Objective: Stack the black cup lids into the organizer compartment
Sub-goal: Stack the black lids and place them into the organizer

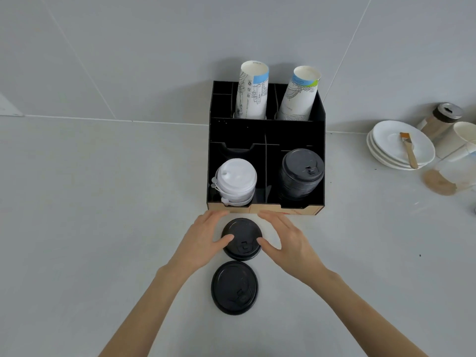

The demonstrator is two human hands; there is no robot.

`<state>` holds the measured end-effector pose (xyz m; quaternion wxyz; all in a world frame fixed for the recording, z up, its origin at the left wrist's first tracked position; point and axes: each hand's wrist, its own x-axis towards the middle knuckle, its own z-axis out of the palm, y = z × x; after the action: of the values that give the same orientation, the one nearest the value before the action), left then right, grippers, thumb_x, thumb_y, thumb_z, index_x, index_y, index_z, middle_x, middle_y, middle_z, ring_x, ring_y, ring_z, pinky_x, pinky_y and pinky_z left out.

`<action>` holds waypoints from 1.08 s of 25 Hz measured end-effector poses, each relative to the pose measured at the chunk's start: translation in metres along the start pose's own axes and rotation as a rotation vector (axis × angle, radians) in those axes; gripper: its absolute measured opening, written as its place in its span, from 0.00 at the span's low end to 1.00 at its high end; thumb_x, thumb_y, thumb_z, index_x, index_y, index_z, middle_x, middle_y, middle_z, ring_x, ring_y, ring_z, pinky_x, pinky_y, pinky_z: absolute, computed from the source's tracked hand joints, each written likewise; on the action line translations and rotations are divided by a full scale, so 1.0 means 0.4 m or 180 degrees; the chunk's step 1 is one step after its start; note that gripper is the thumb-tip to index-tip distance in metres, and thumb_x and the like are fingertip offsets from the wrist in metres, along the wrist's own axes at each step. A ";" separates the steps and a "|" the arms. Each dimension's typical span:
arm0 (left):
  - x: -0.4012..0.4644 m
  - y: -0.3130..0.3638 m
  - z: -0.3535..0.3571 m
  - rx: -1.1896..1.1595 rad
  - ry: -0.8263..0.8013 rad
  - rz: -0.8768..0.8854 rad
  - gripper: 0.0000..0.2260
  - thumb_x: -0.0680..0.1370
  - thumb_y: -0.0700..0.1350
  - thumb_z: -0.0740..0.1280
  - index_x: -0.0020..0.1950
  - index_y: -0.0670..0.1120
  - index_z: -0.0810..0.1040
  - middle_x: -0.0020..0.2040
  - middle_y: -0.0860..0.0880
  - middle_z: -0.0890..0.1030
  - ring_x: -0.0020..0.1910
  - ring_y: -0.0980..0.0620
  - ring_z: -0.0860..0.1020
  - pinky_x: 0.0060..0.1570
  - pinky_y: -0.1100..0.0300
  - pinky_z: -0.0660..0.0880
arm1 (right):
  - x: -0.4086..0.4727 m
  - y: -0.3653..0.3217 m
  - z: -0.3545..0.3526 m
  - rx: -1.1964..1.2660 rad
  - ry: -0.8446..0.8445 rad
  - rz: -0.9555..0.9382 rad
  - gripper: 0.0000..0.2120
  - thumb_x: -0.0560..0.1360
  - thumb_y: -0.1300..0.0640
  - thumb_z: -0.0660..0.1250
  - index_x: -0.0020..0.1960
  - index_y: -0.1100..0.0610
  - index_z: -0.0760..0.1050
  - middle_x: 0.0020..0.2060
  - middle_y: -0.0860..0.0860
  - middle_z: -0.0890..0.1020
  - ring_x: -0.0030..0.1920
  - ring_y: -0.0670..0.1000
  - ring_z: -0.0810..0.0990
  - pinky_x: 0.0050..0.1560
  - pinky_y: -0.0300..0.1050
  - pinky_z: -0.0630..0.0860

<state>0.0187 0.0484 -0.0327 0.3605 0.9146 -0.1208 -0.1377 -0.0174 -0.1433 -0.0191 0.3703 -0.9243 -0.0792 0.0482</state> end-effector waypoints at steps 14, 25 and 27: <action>-0.020 -0.040 0.056 0.0304 -0.0322 -0.0230 0.28 0.73 0.48 0.67 0.70 0.46 0.59 0.70 0.48 0.66 0.67 0.47 0.63 0.67 0.54 0.62 | 0.013 0.042 0.077 -0.0024 -0.0469 0.0365 0.25 0.72 0.60 0.64 0.67 0.55 0.62 0.69 0.50 0.66 0.67 0.51 0.67 0.67 0.44 0.65; -0.030 0.009 0.042 0.0147 -0.0135 -0.0060 0.27 0.72 0.47 0.68 0.68 0.47 0.61 0.68 0.48 0.66 0.66 0.49 0.66 0.68 0.51 0.65 | -0.009 0.029 0.034 0.0076 -0.0201 0.0171 0.24 0.72 0.60 0.66 0.66 0.55 0.63 0.67 0.50 0.68 0.66 0.49 0.68 0.64 0.35 0.60; -0.030 0.029 0.039 0.0039 -0.0031 0.0052 0.27 0.72 0.47 0.68 0.68 0.47 0.61 0.67 0.48 0.66 0.65 0.50 0.67 0.68 0.52 0.65 | -0.014 0.027 0.009 0.0110 -0.0103 0.0123 0.25 0.71 0.61 0.66 0.66 0.56 0.64 0.67 0.51 0.69 0.65 0.47 0.68 0.63 0.32 0.59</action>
<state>0.0007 0.0342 -0.0335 0.3555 0.9151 -0.1309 -0.1385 -0.0222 -0.1496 -0.0288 0.3839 -0.9182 -0.0665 0.0717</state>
